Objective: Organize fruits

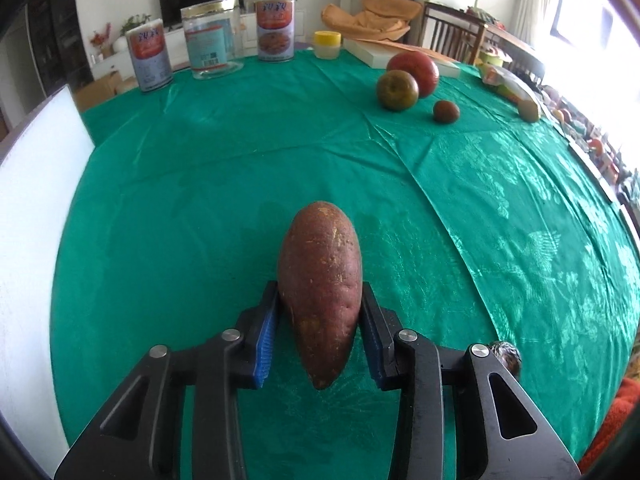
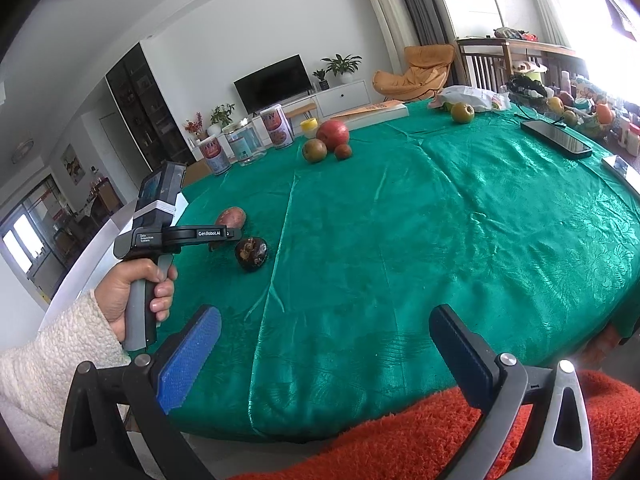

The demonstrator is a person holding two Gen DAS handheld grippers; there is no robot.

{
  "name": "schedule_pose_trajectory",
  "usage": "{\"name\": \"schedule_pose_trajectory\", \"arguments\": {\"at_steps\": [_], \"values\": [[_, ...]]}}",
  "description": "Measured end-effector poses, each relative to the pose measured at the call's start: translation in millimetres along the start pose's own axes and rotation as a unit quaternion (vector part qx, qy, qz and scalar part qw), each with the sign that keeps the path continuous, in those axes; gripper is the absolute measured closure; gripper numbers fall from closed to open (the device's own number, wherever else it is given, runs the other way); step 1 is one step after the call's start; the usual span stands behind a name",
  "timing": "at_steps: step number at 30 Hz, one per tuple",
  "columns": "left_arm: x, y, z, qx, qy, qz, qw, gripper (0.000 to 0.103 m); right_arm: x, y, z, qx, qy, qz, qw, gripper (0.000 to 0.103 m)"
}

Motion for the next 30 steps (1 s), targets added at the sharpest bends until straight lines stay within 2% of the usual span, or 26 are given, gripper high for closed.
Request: {"name": "schedule_pose_trajectory", "arguments": {"at_steps": [2, 3, 5, 6, 8, 12, 15, 18, 23, 26, 30], "values": [[-1.2, -1.5, 2.9, -0.007, 0.005, -0.009, 0.9999, 0.059, -0.3, -0.1, -1.0, -0.002, -0.005, 0.0, 1.0, 0.0], [-1.9, -2.6, 4.1, -0.013, 0.005, -0.013, 0.9998, 0.047, -0.2, -0.3, -1.8, -0.004, -0.008, 0.001, 1.0, 0.0], [-1.1, -5.0, 9.7, -0.028, 0.007, -0.017, 0.9994, 0.029, -0.3, -1.5, -3.4, -0.009, -0.014, 0.007, 1.0, 0.0], [-1.3, -5.6, 13.1, -0.031, 0.01, -0.021, 0.9992, 0.025, -1.4, -3.0, -5.0, -0.015, -0.019, 0.016, 1.0, 0.0], [-3.0, -5.7, 19.5, -0.032, 0.017, -0.023, 0.9991, 0.024, -9.1, -6.8, -13.0, -0.016, -0.02, 0.042, 0.999, 0.0], [-4.3, -6.1, 27.8, -0.026, 0.029, -0.022, 0.999, 0.018, -49.3, -15.9, -54.6, 0.042, 0.03, 0.079, 0.996, 0.0], [-3.5, -7.3, 25.8, -0.027, 0.025, -0.018, 0.9992, 0.013, -82.1, -37.9, -102.1, 0.086, 0.038, 0.097, 0.991, 0.0], [-2.9, -9.1, 22.4, -0.034, 0.016, -0.013, 0.9992, 0.01, -105.1, -71.1, -153.6, 0.116, 0.014, 0.106, 0.987, 0.0], [-2.1, -9.0, 23.3, -0.034, 0.017, -0.012, 0.9992, 0.009, -148.0, -120.7, -219.4, 0.137, -0.046, 0.082, 0.986, 0.0], [-1.8, -9.1, 23.0, -0.034, 0.016, -0.012, 0.9992, 0.008, -170.2, -154.0, -226.9, 0.126, -0.046, 0.085, 0.987, 0.0], [-1.8, -9.2, 22.8, -0.034, 0.016, -0.012, 0.9992, 0.007, -192.0, -197.2, -213.4, 0.132, 0.018, 0.092, 0.987, 0.0]]}}
Point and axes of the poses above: each gripper's, at about its wrist camera, not at the fingertips, and y roughly against the way its jaws point, z to its left, x to its underside, the point moved 8 cm from there along -y, roughly the way its jaws point, and after that the axes turned 4 degrees about y, right-handed, at the moved point
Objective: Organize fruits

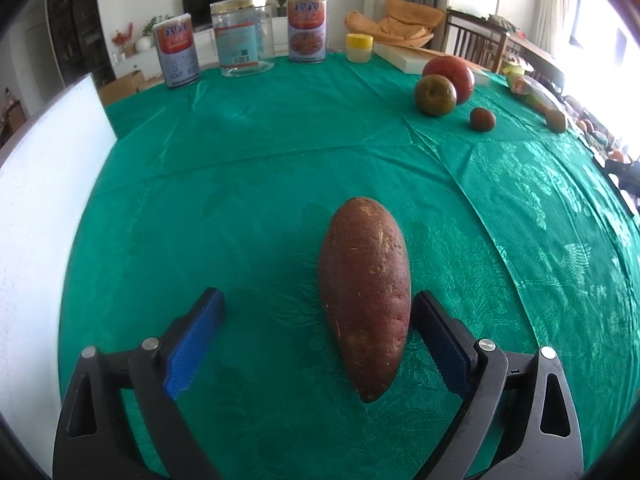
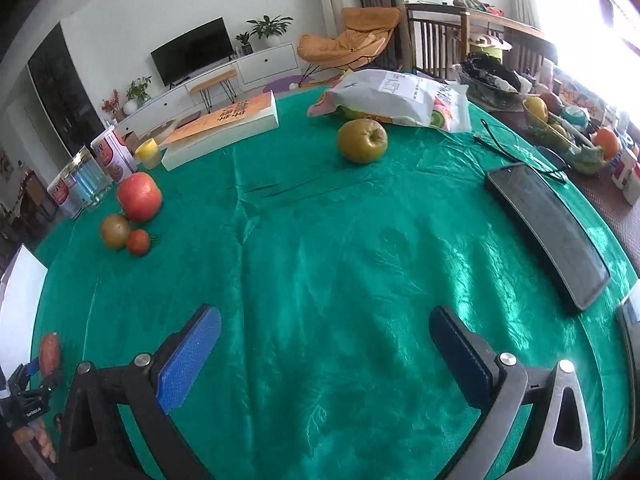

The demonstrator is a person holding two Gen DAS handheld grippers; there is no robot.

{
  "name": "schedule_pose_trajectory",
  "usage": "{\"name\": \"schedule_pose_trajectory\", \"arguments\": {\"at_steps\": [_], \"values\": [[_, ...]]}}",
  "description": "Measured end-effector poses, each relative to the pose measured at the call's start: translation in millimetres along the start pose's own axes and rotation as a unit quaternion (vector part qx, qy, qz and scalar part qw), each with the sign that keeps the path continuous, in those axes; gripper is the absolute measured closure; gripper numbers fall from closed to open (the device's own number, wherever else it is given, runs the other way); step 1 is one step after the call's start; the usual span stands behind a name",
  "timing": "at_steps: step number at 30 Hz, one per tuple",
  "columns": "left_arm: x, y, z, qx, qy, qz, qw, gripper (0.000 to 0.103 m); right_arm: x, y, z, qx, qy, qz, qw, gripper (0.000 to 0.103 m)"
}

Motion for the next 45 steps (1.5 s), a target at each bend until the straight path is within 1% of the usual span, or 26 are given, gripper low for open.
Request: {"name": "schedule_pose_trajectory", "arguments": {"at_steps": [2, 4, 5, 7, 10, 16, 19, 23, 24, 25, 26, 27, 28, 29, 31, 32, 33, 34, 35, 36, 38, 40, 41, 42, 44, 45], "values": [[0.1, 0.1, 0.0, 0.0, 0.0, 0.0, 1.0, 0.007, -11.2, -13.9, 3.1, 0.008, 0.014, -0.007, 1.0, 0.001], [-0.1, 0.0, 0.0, 0.0, 0.0, 0.0, 1.0, 0.007, -22.8, -22.2, -6.4, 0.04, 0.014, -0.023, 0.999, 0.002], [-0.1, 0.0, 0.0, 0.0, 0.0, 0.0, 1.0, 0.007, -27.8, -25.7, -16.8, 0.054, 0.002, -0.028, 0.998, 0.002], [-0.1, -0.1, -0.1, 0.0, 0.0, 0.0, 1.0, 0.007, -38.9, -34.4, -40.3, 0.062, -0.039, -0.029, 0.997, 0.004], [-0.1, -0.1, -0.1, 0.0, 0.0, 0.0, 1.0, 0.007, -63.9, -44.5, -64.1, 0.059, -0.075, -0.031, 0.995, 0.01], [-0.2, -0.2, -0.1, 0.0, 0.0, 0.0, 1.0, 0.007, -117.6, -79.3, -81.0, 0.047, -0.107, -0.016, 0.993, 0.01], [-0.3, -0.3, 0.0, 0.0, 0.0, 0.0, 1.0, 0.006, -130.1, -100.3, -85.6, 0.029, -0.137, -0.001, 0.99, 0.01], [-0.4, -0.4, 0.1, 0.0, 0.0, 0.0, 1.0, 0.006, -130.3, -120.6, -85.8, 0.022, -0.154, 0.024, 0.988, 0.012], [-0.4, -0.5, 0.0, 0.0, 0.0, 0.0, 1.0, 0.006, -129.2, -121.6, -85.9, 0.03, -0.154, 0.027, 0.987, 0.015], [-0.4, -0.5, 0.1, 0.0, 0.0, 0.0, 1.0, 0.006, -129.3, -117.3, -86.1, 0.054, -0.149, 0.02, 0.987, 0.016], [-0.4, -0.5, 0.2, 0.0, 0.0, 0.0, 1.0, 0.006, -132.1, -108.4, -83.6, 0.078, -0.134, 0.0, 0.988, 0.016], [-0.4, -0.4, 0.2, 0.0, 0.0, 0.0, 1.0, 0.006, -135.7, -98.5, -73.8, 0.09, -0.107, -0.026, 0.99, 0.016], [-0.4, -0.4, 0.2, 0.0, 0.0, 0.0, 1.0, 0.006, -137.5, -90.6, -57.0, 0.084, -0.077, -0.044, 0.993, 0.016], [-0.5, -0.5, 0.2, 0.0, 0.0, 0.0, 1.0, 0.006, -137.6, -84.9, -34.5, 0.059, -0.044, -0.055, 0.996, 0.016], [-0.5, -0.5, 0.3, 0.0, 0.0, 0.0, 1.0, 0.005, -127.5, -77.9, 23.1, -0.034, 0.012, -0.056, 0.998, 0.016], [-0.5, -0.6, 0.3, -0.001, 0.0, 0.0, 1.0, 0.005, -117.1, -76.3, 54.6, -0.094, 0.031, -0.044, 0.994, 0.016], [-0.5, -0.6, 0.4, -0.001, 0.0, 0.0, 1.0, 0.005, -104.7, -75.1, 85.6, -0.148, 0.049, -0.029, 0.987, 0.016], [-0.4, -0.6, 0.3, -0.001, 0.001, 0.0, 1.0, 0.005, -91.8, -74.9, 114.2, -0.181, 0.07, -0.014, 0.981, 0.016], [-0.4, -0.6, 0.3, -0.001, 0.001, 0.0, 1.0, 0.005, -79.7, -76.1, 140.7, -0.198, 0.095, -0.002, 0.976, 0.016], [-0.4, -0.6, 0.3, -0.001, 0.001, 0.0, 1.0, 0.005, -69.4, -79.5, 160.9, -0.204, 0.118, 0.009, 0.972, 0.018], [-0.4, -0.6, 0.3, -0.001, 0.001, 0.0, 1.0, 0.005, -52.5, -90.4, 190.4, -0.197, 0.149, 0.026, 0.969, 0.019], [-0.5, -0.6, 0.3, -0.001, 0.001, 0.0, 1.0, 0.005, -44.4, -99.4, 206.4, -0.192, 0.153, 0.031, 0.969, 0.024], [-0.5, -0.6, 0.3, -0.001, 0.001, 0.0, 1.0, 0.005, -42.8, -105.2, 210.2, -0.182, 0.153, 0.036, 0.971, 0.034], [-0.5, -0.6, 0.3, -0.001, 0.001, 0.0, 1.0, 0.005, -43.0, -105.2, 212.2, -0.166, 0.157, 0.027, 0.973, 0.046], [-0.5, -0.7, 0.3, -0.001, 0.001, 0.0, 1.0, 0.005, -39.3, -104.0, 213.4, -0.167, 0.145, 0.037, 0.974, 0.073], [-0.6, -0.6, 0.2, -0.001, 0.001, 0.0, 1.0, 0.005, -37.8, -99.3, 210.1, -0.167, 0.134, 0.038, 0.976, 0.073]]}}
Point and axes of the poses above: each gripper's, at about its wrist camera, not at the fingertips, and y roughly against the way its jaws point, z to its left, x to its underside, the point moved 8 cm from there along -y, roughly the way its jaws point, and after that the axes turned 4 degrees about y, right-handed, at the moved point
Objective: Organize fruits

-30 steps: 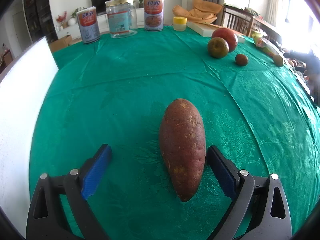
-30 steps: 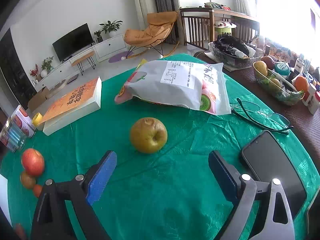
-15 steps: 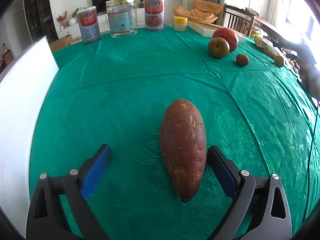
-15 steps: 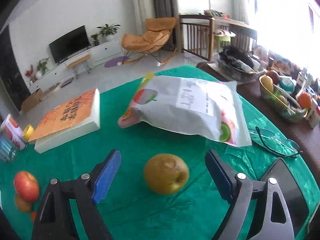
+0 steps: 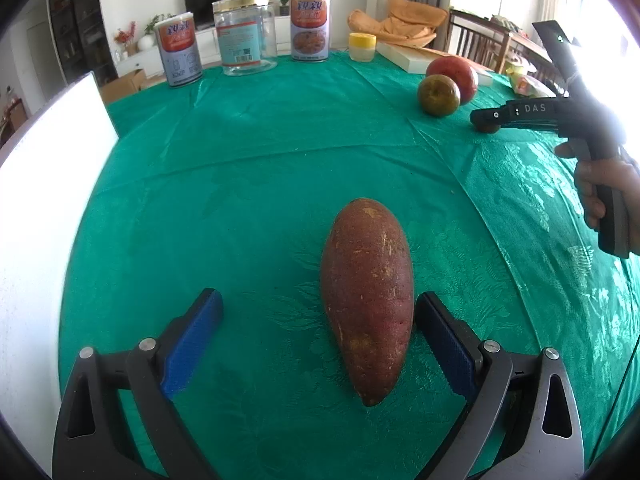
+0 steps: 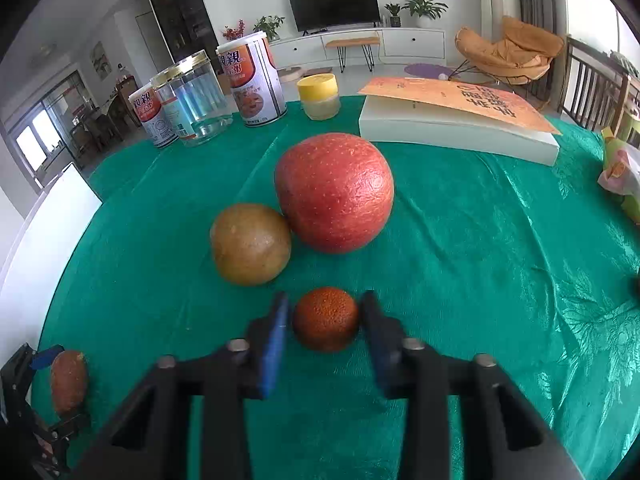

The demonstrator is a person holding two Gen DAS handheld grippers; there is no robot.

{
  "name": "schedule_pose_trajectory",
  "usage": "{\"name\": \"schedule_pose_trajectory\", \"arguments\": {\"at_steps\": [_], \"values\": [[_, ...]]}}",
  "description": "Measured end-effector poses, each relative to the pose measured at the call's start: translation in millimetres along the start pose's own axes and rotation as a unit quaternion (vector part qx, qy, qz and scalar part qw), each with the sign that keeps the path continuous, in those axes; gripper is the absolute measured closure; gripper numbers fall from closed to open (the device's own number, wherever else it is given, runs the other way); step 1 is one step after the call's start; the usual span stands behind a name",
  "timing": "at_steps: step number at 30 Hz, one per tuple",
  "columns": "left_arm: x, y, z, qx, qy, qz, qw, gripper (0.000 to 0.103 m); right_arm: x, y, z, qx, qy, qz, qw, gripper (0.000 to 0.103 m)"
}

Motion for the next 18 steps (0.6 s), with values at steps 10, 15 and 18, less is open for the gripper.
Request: {"name": "schedule_pose_trajectory", "arguments": {"at_steps": [10, 15, 18], "values": [[-8.5, 1.2, 7.9, 0.05, 0.038, 0.025, 0.9977, 0.008, 112.0, 115.7, 28.1, -0.032, -0.099, -0.006, 0.995, 0.073], [-17.3, -1.1, -9.2, 0.059, 0.001, 0.032, 0.9978, 0.061, 164.0, 147.4, 45.6, -0.033, -0.148, 0.001, 0.988, 0.073], [-12.7, 10.6, -4.2, 0.064, 0.034, 0.043, 0.9964, 0.061, 174.7, 163.7, 63.3, -0.029, -0.139, 0.004, 0.99, 0.073]]}}
Point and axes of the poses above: each gripper's, at about its wrist camera, not at the fingertips, and y roughly against the way its jaws point, z to its left, x to its underside, the point moved 8 cm from there along -y, roughly the way its jaws point, and after that the axes turned 4 degrees about y, right-handed, at the moved point
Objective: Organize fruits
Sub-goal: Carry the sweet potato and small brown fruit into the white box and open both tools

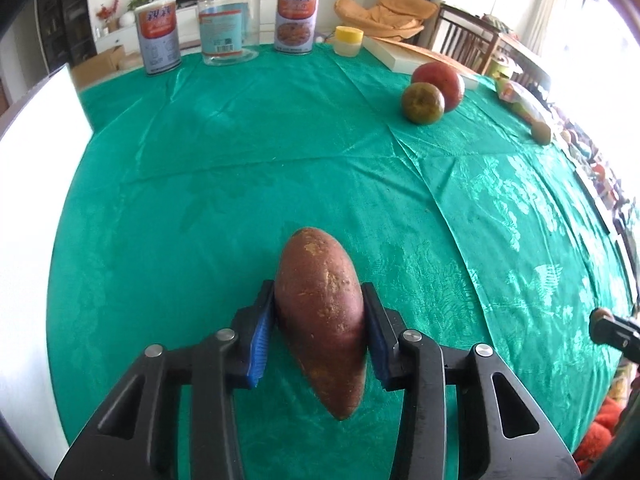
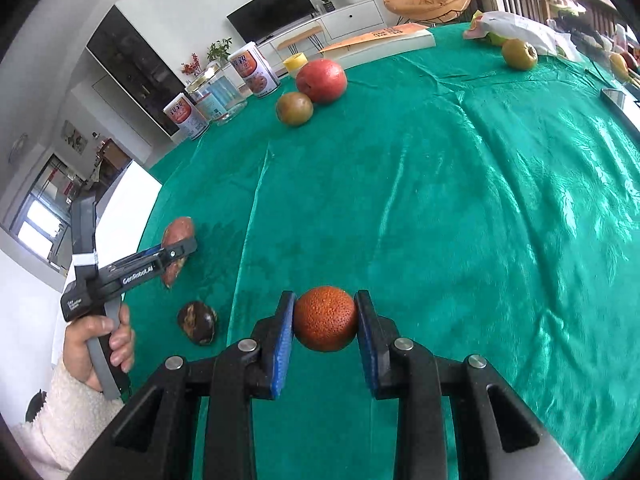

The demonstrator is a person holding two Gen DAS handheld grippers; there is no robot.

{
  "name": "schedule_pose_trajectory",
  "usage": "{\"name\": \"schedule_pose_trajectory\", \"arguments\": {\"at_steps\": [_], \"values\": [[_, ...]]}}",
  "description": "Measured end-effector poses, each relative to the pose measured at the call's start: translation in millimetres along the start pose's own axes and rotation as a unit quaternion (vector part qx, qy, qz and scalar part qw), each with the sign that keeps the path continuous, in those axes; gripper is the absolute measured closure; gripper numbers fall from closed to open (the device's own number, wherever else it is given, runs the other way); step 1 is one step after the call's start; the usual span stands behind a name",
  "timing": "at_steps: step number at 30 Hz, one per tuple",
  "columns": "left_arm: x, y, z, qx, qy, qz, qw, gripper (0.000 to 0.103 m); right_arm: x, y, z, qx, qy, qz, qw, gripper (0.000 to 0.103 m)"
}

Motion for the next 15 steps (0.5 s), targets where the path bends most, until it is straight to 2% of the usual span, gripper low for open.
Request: {"name": "schedule_pose_trajectory", "arguments": {"at_steps": [4, 6, 8, 11, 15], "values": [[26.4, 72.7, -3.6, 0.082, 0.045, -0.017, 0.9955, 0.061, 12.6, 14.8, 46.0, -0.009, 0.049, 0.007, 0.999, 0.073], [47.5, 117.0, -4.4, 0.124, 0.05, -0.019, 0.9909, 0.061, 19.3, 16.0, 82.1, -0.027, 0.081, 0.019, 0.996, 0.073], [65.6, 160.6, 1.6, 0.149, 0.049, -0.026, 0.9873, 0.061, 26.8, 14.6, 126.1, -0.056, 0.115, 0.03, 0.991, 0.073], [79.7, 215.4, 35.3, 0.14, 0.059, -0.052, 0.987, 0.061, 37.1, 11.0, 200.7, -0.115, 0.156, 0.048, 0.98, 0.073], [84.7, 254.0, 120.7, 0.065, 0.123, -0.089, 0.9863, 0.061, 48.0, 7.8, 303.8, -0.188, 0.214, 0.064, 0.956, 0.073]]}}
Point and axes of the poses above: each gripper's, at about its wrist camera, not at the fingertips, and y roughly against the way its jaws point, z to its left, x to its underside, the point moved 8 cm from there along -y, roughly the way its jaws point, and after that the axes turned 4 degrees about y, right-handed, at the moved point
